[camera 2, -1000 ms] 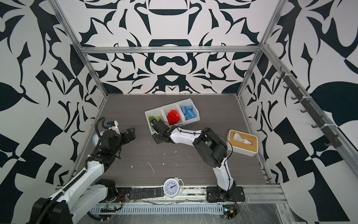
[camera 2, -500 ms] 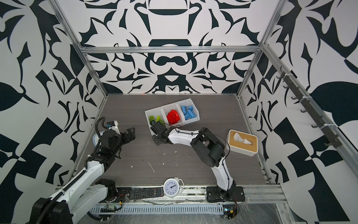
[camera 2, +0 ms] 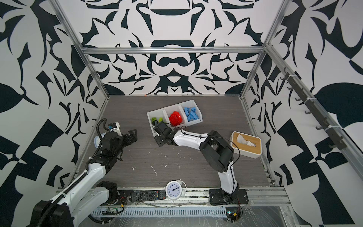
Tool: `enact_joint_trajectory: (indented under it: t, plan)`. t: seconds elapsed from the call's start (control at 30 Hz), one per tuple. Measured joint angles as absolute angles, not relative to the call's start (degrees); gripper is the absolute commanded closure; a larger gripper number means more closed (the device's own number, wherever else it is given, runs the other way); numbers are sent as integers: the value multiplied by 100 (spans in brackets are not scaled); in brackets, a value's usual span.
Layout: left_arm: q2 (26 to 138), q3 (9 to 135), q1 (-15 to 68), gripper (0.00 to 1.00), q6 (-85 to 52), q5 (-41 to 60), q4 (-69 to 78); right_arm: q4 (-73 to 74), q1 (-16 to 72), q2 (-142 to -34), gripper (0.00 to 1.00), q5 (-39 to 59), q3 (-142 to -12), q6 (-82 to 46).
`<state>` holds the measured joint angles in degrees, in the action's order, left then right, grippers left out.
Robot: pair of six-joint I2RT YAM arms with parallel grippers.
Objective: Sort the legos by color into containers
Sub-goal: 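Close the right gripper on the red square brick and lift it, then carry the red square brick into the middle compartment and release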
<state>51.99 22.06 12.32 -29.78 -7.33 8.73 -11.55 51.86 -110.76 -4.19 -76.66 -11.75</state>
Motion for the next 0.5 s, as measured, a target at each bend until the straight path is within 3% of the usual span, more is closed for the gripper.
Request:
enact_joint_trajectory:
  t: [0.27,0.5]
  plan:
    - [5212,2206,1227,0,-2980,-676,873,-1192,5048,-10381,68,-121,-7312,-1157]
    - [5242,2209,1227,0,-2978,-633,875,-1186,4174,-10031,69,244,-7310,-1055]
